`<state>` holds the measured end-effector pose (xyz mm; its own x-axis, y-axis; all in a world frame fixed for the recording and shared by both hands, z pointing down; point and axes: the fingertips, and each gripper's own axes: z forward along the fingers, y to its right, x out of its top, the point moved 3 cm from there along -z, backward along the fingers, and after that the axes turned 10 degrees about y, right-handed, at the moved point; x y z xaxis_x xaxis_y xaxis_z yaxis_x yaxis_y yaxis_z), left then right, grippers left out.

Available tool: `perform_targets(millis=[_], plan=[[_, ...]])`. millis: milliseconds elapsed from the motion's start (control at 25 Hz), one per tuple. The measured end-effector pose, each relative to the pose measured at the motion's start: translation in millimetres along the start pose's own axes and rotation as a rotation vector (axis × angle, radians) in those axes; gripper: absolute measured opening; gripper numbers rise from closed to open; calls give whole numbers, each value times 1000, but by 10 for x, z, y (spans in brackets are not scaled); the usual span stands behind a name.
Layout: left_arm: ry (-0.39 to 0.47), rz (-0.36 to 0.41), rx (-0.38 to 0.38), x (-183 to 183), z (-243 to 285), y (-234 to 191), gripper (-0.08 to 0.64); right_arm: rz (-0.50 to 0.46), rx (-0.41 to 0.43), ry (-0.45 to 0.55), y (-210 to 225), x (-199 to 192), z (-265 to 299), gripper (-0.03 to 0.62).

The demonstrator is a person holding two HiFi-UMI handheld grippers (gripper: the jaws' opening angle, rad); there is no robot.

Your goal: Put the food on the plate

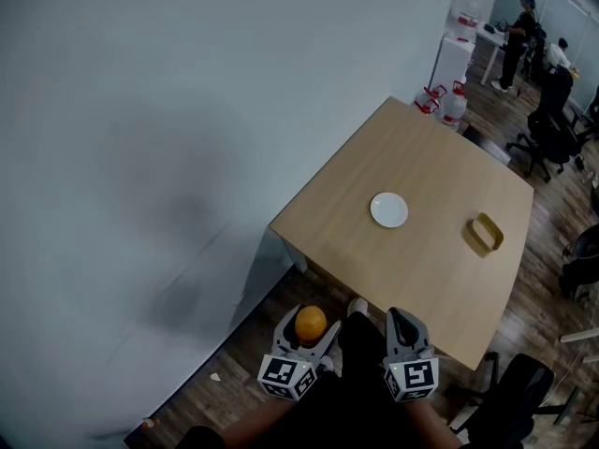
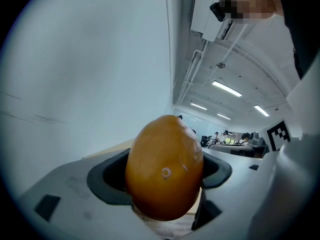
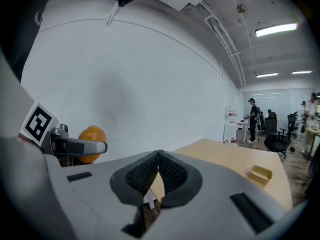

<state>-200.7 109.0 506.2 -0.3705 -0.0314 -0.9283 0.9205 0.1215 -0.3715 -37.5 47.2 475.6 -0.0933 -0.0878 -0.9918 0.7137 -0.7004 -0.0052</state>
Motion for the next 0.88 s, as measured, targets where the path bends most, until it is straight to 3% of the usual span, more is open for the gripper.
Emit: perform_targets(millis=[560,800,880], plan=[[-147,60,-49,-179,1465,-293,342,125,-61,35,964,30,1054,60],[-228,3,-70,-369,2250,-385,343,180,-107,-8,1415,-12,1431,60],[-245,24,-84,-451,2541,-417,342,199,-115,-22,1561,-51,1574,60]])
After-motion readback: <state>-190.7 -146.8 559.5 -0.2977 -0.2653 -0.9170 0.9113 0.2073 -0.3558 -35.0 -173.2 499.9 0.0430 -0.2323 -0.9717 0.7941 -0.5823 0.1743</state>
